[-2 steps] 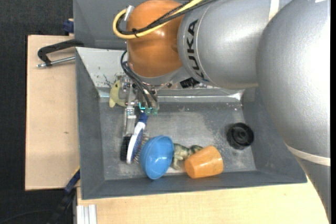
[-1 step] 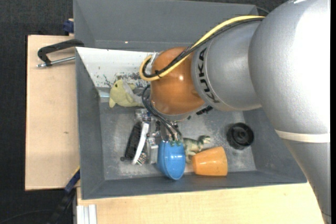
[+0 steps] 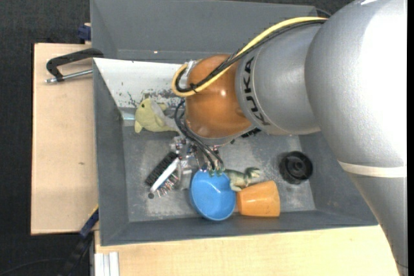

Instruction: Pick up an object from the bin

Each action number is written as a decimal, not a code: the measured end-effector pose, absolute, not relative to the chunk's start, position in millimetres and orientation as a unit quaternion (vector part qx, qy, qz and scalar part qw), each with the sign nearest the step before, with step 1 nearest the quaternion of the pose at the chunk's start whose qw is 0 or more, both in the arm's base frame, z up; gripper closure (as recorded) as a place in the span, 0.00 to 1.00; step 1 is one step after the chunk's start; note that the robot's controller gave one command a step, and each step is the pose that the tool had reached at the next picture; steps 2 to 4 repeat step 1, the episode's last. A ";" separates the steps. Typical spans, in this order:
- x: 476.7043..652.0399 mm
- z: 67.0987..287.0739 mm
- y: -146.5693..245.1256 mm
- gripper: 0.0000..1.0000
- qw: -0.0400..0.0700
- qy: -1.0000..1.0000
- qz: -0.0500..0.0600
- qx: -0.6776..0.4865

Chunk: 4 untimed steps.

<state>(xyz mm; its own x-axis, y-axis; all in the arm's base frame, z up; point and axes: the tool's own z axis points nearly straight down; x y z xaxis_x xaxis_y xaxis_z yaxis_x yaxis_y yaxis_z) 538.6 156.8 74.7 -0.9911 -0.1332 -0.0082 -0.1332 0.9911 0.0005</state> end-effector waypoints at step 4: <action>559.0 230.8 114.8 1.00 0.007 0.997 0.001 -0.071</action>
Offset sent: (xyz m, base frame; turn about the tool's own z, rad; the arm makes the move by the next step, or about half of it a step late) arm 0.0175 -0.0417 0.1504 -0.0112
